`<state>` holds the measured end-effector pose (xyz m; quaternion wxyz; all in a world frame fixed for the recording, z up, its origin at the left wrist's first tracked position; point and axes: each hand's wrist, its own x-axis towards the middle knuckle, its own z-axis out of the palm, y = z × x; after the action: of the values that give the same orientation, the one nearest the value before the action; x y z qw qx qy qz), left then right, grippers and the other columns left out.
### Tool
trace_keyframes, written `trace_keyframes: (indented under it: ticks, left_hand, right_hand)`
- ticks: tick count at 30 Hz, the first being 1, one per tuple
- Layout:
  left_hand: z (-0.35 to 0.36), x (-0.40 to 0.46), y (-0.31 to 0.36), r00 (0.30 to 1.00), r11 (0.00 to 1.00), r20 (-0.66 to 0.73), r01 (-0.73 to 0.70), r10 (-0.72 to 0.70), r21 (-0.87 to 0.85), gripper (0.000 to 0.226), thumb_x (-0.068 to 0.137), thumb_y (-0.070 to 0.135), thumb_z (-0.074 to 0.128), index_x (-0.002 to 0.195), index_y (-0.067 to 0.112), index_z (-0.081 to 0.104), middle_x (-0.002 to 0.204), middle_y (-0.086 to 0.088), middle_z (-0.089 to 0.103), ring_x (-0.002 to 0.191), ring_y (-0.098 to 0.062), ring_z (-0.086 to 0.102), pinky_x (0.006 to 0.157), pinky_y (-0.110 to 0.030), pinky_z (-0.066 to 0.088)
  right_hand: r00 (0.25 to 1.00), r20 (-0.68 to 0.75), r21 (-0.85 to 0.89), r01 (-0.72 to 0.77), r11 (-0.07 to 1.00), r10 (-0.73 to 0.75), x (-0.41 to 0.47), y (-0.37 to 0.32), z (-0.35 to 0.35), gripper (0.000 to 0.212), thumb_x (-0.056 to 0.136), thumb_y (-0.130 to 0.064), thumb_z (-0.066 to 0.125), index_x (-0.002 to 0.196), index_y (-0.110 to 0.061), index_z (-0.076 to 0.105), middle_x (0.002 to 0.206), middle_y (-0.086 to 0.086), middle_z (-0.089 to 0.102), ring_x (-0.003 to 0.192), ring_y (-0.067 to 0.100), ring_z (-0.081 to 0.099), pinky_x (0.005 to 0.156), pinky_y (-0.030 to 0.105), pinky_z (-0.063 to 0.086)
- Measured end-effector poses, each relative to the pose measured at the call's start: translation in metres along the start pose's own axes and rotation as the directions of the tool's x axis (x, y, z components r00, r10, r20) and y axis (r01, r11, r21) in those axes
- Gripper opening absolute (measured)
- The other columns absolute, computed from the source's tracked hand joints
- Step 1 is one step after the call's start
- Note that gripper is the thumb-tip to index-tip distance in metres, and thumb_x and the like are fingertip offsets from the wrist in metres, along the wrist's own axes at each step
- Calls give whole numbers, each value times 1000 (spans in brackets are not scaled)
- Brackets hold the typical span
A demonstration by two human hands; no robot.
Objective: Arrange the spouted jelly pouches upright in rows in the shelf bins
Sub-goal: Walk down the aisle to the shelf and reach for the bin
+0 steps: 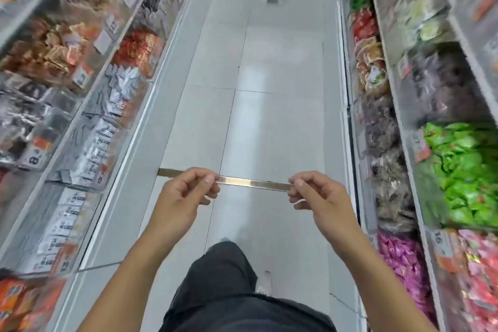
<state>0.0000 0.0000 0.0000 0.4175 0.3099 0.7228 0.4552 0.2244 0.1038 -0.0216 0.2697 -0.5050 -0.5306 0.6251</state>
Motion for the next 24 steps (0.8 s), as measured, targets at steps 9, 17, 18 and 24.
trace_keyframes:
  ticks: [9,17,18,24]
  left_hand:
    - [17,271,76,999,999,40,9,-8,-34,16,98,18,56,95,16,71,83,-3,71,82,-15,67,75,-27,53]
    - [117,511,191,965,999,262,-33,25,27,16,97,19,56,93,15,71,81,0,70,78,-11,66,75,-28,52]
    - [135,540,201,958,998,284,-37,24,41,16,98,19,56,93,15,71,82,0,70,78,-11,65,75,-28,52]
    - [206,694,271,977,999,211,-34,25,40,15,98,18,56,94,15,71,81,1,70,79,-10,66,75,-27,52]
  right_hand:
    - [1000,-30,-47,-2,999,0,253,-81,-14,14,95,-13,58,92,-15,72,79,9,70,76,25,67,69,30,56]
    - [966,-253,58,-32,998,46,447,-136,-107,14,95,-9,57,94,-10,71,78,10,70,75,24,67,69,33,56]
    - [962,-267,69,-29,997,47,476,-139,-120,14,95,-9,57,94,-10,71,77,10,70,75,23,67,69,32,56]
    - [985,-172,25,-12,1000,16,664,-198,-184,14,95,-12,57,94,-13,71,78,6,71,76,21,67,68,27,56]
